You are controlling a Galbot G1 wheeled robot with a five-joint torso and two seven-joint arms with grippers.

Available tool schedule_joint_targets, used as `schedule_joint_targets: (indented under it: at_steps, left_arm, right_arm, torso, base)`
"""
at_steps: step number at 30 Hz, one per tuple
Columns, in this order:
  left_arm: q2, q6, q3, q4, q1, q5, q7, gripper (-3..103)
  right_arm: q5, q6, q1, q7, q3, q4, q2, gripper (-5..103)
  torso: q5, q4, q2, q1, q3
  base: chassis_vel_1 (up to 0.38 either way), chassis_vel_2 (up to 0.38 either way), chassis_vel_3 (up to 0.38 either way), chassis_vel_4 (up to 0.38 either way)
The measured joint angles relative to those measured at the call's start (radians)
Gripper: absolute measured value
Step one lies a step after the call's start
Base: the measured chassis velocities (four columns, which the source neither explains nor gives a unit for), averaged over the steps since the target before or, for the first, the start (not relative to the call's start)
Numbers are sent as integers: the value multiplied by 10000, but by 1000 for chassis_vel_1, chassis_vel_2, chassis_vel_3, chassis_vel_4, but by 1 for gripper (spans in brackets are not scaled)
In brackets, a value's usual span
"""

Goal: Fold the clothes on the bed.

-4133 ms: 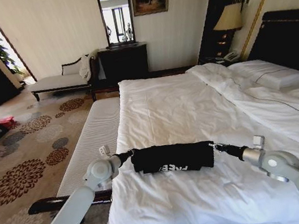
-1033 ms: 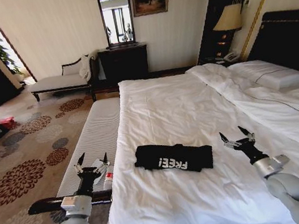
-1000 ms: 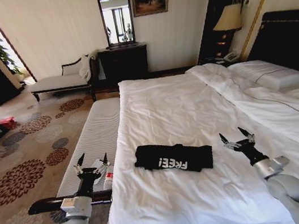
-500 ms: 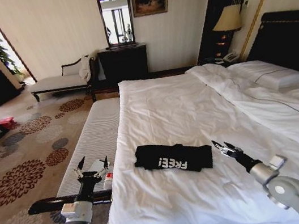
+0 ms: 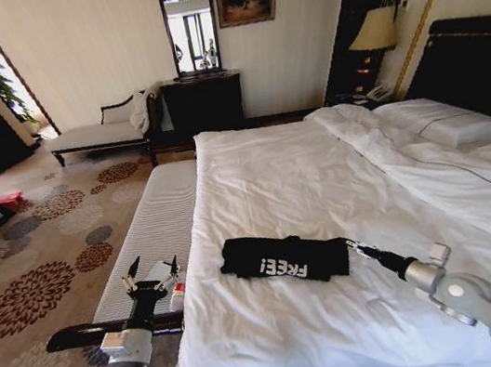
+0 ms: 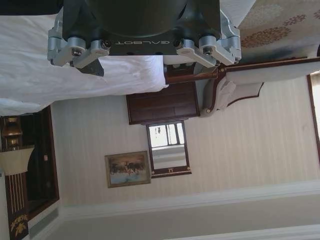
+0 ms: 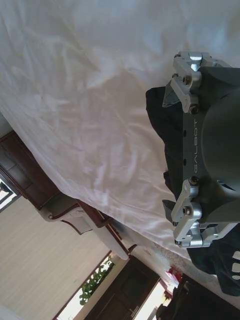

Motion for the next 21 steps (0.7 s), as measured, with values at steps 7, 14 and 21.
schedule_joint_targets:
  at_steps: [7,14,21]
  left_arm:
    - [4,7,6,6,-4,-6,-2,100]
    - [8,14,10,7,-9,-12,-6,100]
    - [8,15,10,8,-11,-12,-8,100]
  right_arm:
    - [-526,-213,369,-356,-466,-820,-39,100]
    - [-845,-314,689,-444,-959,-1191,177,100]
    - [-1075,-252,969,-544,-1379,-1584,177,100]
  torso:
    - [-1,-2,0,-1,-1]
    - [-2,0,0,-1,-1]
    - [0,-2,0,-1,-1]
  base:
    - [0,0,0,0]
    - [0,0,0,0]
    - [0,0,0,0]
